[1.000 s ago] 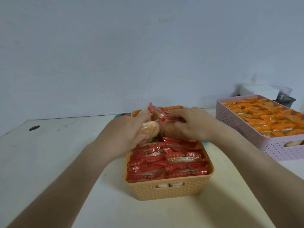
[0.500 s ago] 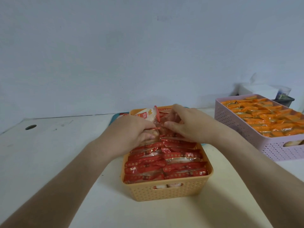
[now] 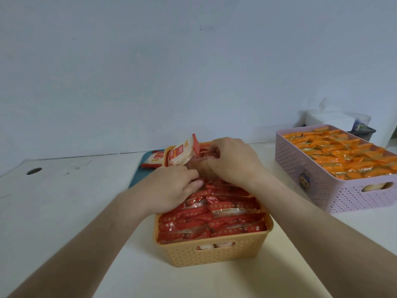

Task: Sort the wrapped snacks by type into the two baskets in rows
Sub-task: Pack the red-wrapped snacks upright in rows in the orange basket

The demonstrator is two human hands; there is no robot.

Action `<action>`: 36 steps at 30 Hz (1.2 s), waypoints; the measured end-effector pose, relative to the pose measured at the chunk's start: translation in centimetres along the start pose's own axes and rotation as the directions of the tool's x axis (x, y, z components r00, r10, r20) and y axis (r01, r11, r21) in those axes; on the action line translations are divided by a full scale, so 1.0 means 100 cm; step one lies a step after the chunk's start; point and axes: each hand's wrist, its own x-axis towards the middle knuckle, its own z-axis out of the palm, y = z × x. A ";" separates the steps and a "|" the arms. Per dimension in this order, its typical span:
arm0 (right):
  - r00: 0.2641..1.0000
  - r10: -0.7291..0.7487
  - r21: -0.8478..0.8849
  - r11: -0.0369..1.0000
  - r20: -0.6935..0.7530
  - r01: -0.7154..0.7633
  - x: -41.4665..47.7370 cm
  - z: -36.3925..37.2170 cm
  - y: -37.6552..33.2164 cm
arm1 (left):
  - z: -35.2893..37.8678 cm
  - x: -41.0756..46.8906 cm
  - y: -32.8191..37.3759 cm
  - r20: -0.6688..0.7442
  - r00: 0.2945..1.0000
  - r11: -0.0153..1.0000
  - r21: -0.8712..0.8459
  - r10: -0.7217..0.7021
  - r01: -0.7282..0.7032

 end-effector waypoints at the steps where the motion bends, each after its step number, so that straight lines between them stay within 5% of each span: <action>1: 0.999 0.002 0.016 1.000 -0.051 -0.001 -0.001 -0.003 0.002 | 0.002 -0.002 0.000 -0.029 1.000 1.000 0.009 0.001 -0.001; 4: 0.998 -0.039 -0.052 0.998 -0.057 0.036 -0.005 -0.012 0.006 | 0.006 -0.004 0.001 -0.097 0.995 1.000 0.026 -0.003 0.005; 9: 0.959 -0.191 -0.263 0.934 0.208 0.243 -0.019 -0.026 0.002 | 0.007 0.000 0.002 -0.084 0.996 0.996 0.083 -0.022 0.029; 14: 0.887 -0.016 -0.267 0.951 0.462 0.156 -0.017 -0.021 0.000 | 0.009 0.006 -0.002 -0.026 1.000 0.995 0.096 -0.009 0.012; 19: 0.917 -0.003 -0.145 0.987 0.399 0.066 -0.013 -0.016 0.006 | -0.006 0.007 0.000 -0.098 0.992 0.995 0.054 -0.084 0.089; 22: 0.933 -0.020 -0.075 0.996 0.359 0.050 -0.012 -0.014 0.007 | -0.015 0.010 -0.008 -0.186 0.982 0.918 0.380 -0.043 0.112; 25: 0.924 -0.036 -0.031 0.998 0.381 0.052 -0.011 -0.016 0.004 | -0.018 0.015 -0.014 -0.097 0.993 0.806 0.583 -0.060 0.105; 28: 0.913 -0.032 -0.058 0.996 0.406 0.061 -0.009 -0.013 -0.001 | -0.019 0.022 -0.015 0.016 0.986 0.821 0.555 -0.169 0.131; 31: 0.921 -0.016 -0.077 0.996 0.390 0.050 -0.010 -0.009 -0.004 | -0.020 0.027 -0.012 -0.014 0.986 0.835 0.530 -0.167 0.149; 36: 0.955 0.027 0.041 0.998 0.295 -0.040 -0.010 -0.008 0.000 | -0.016 0.029 -0.014 -0.112 0.981 0.966 0.185 -0.160 0.179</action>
